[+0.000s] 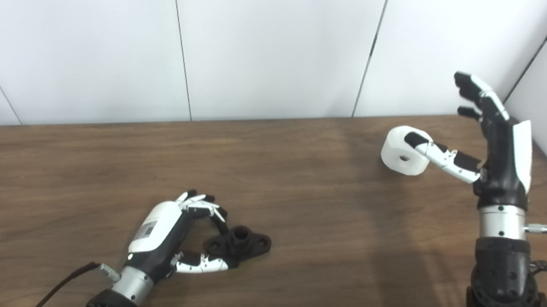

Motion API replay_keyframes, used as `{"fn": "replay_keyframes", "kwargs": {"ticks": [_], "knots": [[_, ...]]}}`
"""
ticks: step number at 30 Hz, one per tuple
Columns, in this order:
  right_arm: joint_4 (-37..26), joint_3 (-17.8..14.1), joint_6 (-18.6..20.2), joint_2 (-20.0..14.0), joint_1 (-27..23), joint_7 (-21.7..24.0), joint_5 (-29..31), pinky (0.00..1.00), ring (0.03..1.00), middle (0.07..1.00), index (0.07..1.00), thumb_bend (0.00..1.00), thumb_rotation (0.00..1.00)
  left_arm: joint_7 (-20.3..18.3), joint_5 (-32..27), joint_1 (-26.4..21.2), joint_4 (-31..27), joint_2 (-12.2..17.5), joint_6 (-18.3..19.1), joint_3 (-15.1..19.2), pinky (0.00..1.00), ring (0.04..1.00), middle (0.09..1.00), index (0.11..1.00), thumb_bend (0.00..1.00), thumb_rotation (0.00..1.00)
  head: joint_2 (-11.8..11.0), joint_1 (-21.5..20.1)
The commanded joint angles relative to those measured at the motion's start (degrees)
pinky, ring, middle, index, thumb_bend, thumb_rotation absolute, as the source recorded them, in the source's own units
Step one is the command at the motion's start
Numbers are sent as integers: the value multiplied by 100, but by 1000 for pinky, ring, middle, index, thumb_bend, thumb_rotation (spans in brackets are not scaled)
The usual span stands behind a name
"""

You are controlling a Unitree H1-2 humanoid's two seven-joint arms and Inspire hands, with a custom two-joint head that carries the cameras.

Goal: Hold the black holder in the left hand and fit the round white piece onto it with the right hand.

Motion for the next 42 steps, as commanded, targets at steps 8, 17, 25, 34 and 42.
{"fn": "replay_keyframes", "kwargs": {"ticks": [8, 17, 25, 34, 42], "knots": [[1103, 158, -246, -954, -347, 72, -391, 775, 845, 868, 866, 865, 257, 38, -32, 31, 212, -98, -303, -82, 973, 869, 708, 484, 523, 57, -177, -224], [2066, 388, -775, -1812, -532, 32, -526, 686, 775, 810, 798, 964, 165, 142, -16, 37, 380, -163, -476, -83, 966, 870, 709, 484, 523, 58, -320, -356], [2776, 625, -1069, -2256, -814, 54, -693, 641, 739, 799, 778, 938, 139, 180, -14, 71, 455, -236, -561, -93, 955, 869, 710, 484, 523, 58, -424, -414], [3010, 877, -1048, -2328, -970, 136, -686, 661, 756, 795, 780, 941, 169, 223, 29, 59, 531, -281, -593, -79, 958, 871, 710, 484, 523, 58, -479, -364], [3040, 1110, -1006, -2288, -1145, 180, -777, 657, 755, 795, 791, 941, 216, 236, 27, 48, 611, -315, -637, -62, 964, 873, 711, 484, 523, 59, -516, -346]]}}
